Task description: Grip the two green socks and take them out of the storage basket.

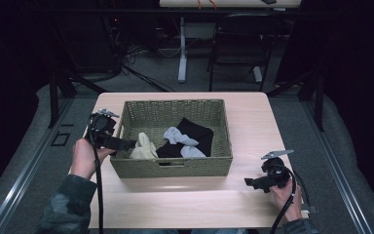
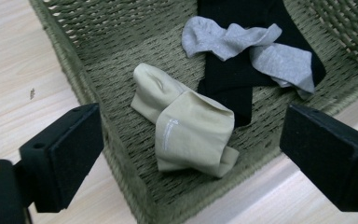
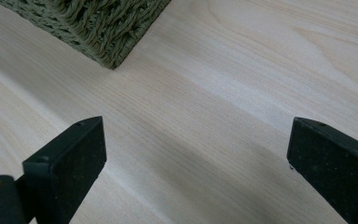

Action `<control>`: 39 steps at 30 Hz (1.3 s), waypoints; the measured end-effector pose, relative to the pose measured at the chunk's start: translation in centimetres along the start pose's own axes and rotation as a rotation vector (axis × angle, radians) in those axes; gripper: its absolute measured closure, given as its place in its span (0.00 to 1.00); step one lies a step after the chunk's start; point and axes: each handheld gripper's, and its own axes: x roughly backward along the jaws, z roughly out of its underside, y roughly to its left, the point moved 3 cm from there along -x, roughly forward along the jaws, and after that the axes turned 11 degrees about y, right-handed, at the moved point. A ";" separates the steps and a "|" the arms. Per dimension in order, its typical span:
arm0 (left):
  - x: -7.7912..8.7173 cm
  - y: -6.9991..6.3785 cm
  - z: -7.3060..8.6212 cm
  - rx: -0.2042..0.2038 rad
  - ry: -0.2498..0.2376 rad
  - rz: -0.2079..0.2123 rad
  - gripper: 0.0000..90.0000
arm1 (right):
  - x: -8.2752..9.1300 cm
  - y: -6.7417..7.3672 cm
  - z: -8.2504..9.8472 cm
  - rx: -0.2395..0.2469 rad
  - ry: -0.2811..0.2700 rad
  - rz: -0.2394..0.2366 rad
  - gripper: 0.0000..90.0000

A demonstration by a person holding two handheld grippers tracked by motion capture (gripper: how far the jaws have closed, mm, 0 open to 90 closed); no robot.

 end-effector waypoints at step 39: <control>-9.6 0.7 -2.9 0.025 0.399 0.013 0.54 | 0.1 0.3 -0.1 0.016 -0.015 -0.002 0.06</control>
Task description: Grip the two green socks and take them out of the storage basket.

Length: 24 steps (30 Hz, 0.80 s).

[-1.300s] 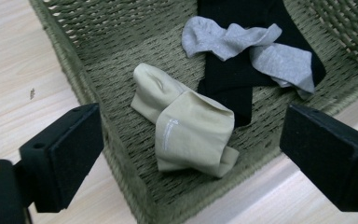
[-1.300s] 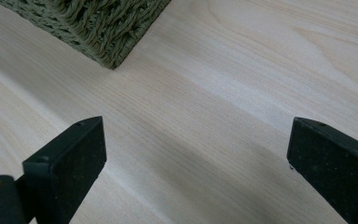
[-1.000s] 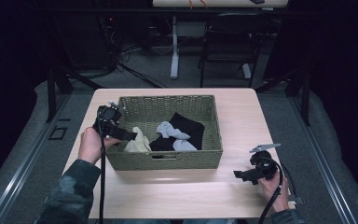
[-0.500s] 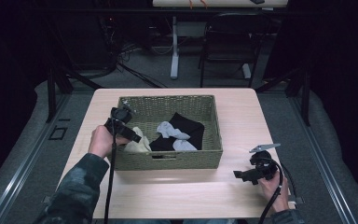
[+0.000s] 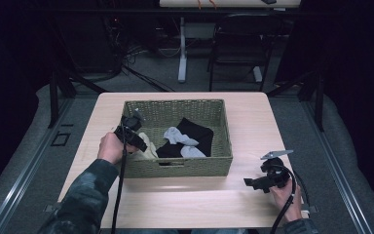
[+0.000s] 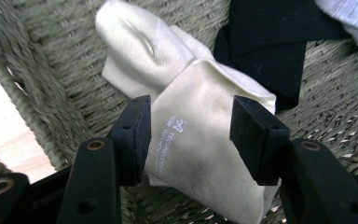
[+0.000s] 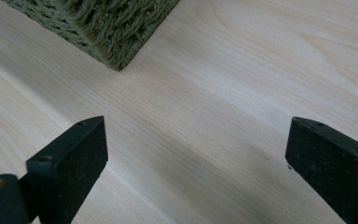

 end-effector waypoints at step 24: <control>-0.2 0.6 0.9 -0.008 0.013 -0.003 0.99 | 0.3 -0.1 0.0 0.005 -0.021 0.003 0.06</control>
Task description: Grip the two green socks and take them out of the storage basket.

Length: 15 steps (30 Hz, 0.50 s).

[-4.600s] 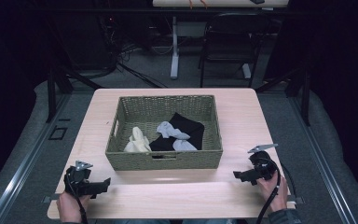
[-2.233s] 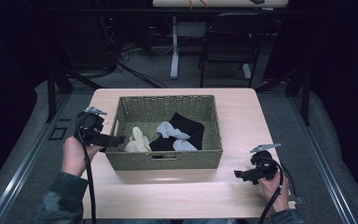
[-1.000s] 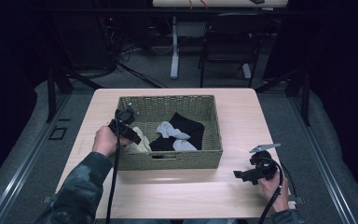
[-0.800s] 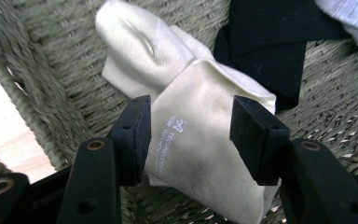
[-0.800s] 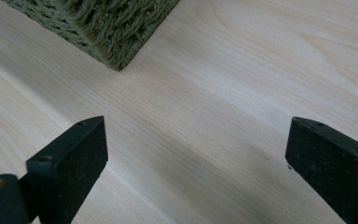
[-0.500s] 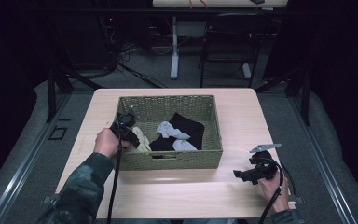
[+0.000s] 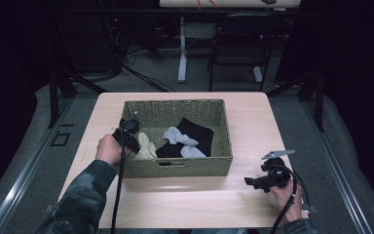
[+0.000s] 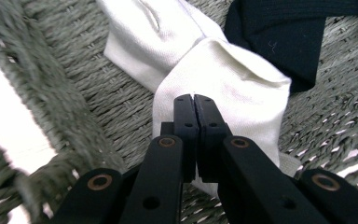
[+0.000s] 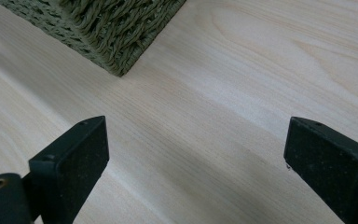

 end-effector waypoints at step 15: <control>4.1 -0.5 0.9 -0.045 -0.107 0.012 1.00 | 0.0 0.0 0.0 -0.012 -0.013 -0.002 0.07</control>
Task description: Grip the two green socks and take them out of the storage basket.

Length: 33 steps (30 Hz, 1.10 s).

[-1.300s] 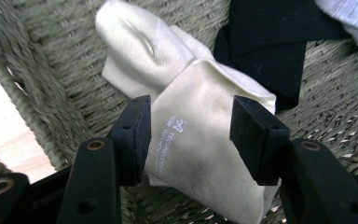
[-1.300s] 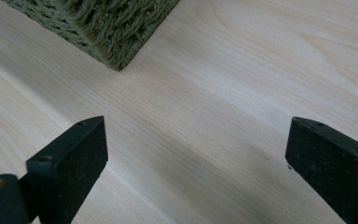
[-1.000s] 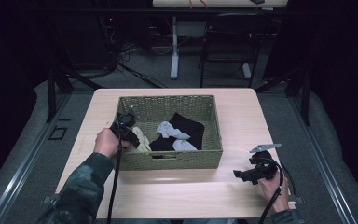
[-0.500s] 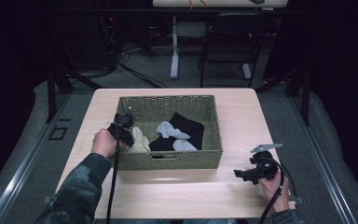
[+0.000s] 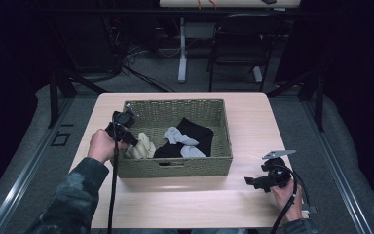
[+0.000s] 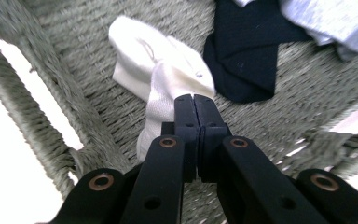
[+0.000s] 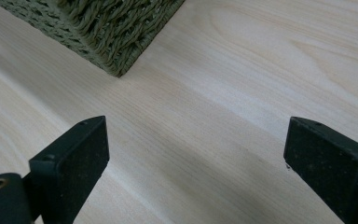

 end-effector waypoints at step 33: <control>8.1 0.2 -3.1 -0.044 -0.128 -0.001 1.00 | -0.2 -0.1 -0.1 0.009 0.007 -0.005 0.07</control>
